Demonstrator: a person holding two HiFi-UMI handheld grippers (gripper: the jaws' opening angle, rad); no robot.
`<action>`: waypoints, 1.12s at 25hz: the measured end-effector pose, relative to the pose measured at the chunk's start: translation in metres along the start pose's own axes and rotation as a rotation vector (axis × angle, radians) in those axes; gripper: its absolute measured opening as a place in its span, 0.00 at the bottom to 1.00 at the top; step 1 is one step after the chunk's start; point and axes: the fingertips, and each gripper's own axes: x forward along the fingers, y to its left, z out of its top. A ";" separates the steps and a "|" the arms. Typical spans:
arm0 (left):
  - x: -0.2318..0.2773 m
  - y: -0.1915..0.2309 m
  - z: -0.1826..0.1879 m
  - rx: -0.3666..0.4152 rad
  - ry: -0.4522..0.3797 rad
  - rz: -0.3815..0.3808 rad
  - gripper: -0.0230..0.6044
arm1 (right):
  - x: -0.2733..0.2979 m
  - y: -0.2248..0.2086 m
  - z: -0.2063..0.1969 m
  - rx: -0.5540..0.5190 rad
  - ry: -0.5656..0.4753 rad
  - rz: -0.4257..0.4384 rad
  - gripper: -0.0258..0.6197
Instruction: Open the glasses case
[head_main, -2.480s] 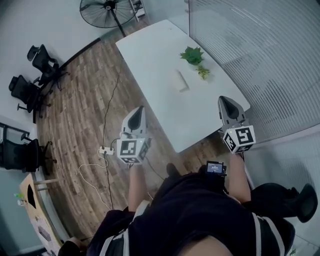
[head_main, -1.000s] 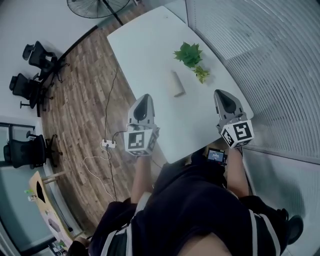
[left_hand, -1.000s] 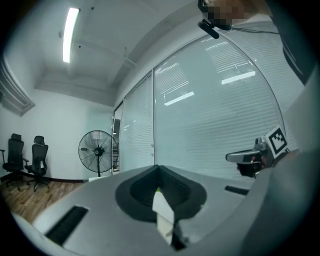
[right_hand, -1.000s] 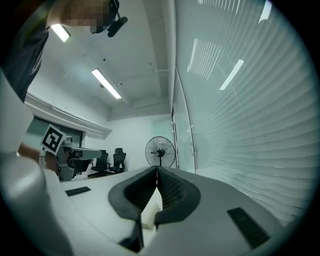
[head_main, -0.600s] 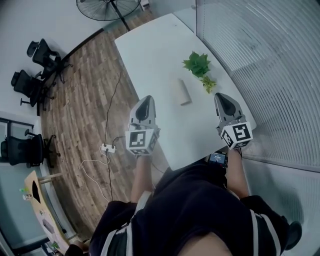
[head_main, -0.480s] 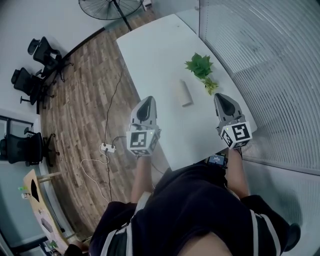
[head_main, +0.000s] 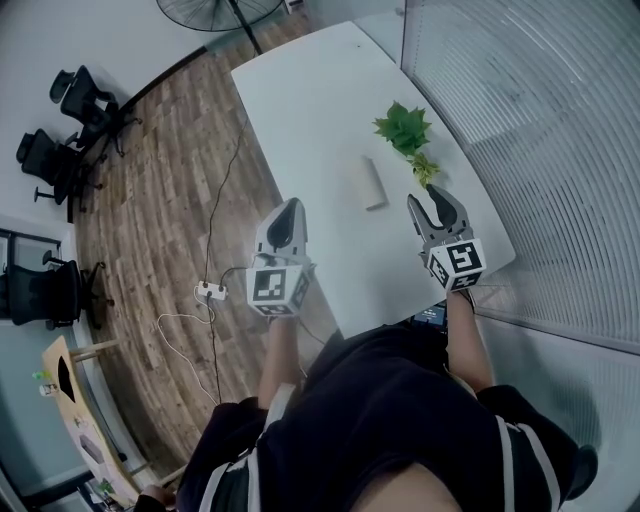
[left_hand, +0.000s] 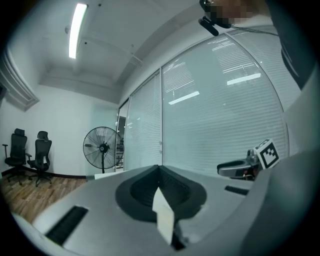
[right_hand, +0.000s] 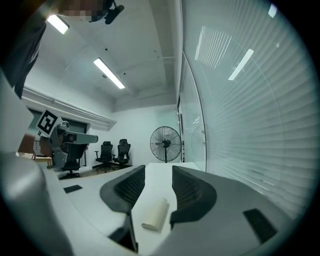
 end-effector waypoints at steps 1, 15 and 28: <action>0.000 0.000 0.001 -0.001 -0.001 0.002 0.04 | 0.000 0.000 -0.002 -0.003 0.006 -0.004 0.29; -0.019 0.008 -0.022 0.013 0.080 -0.004 0.04 | 0.063 0.024 -0.100 -0.411 0.275 0.136 0.29; -0.043 0.040 -0.050 -0.006 0.160 0.053 0.04 | 0.111 0.051 -0.239 -0.921 0.545 0.458 0.29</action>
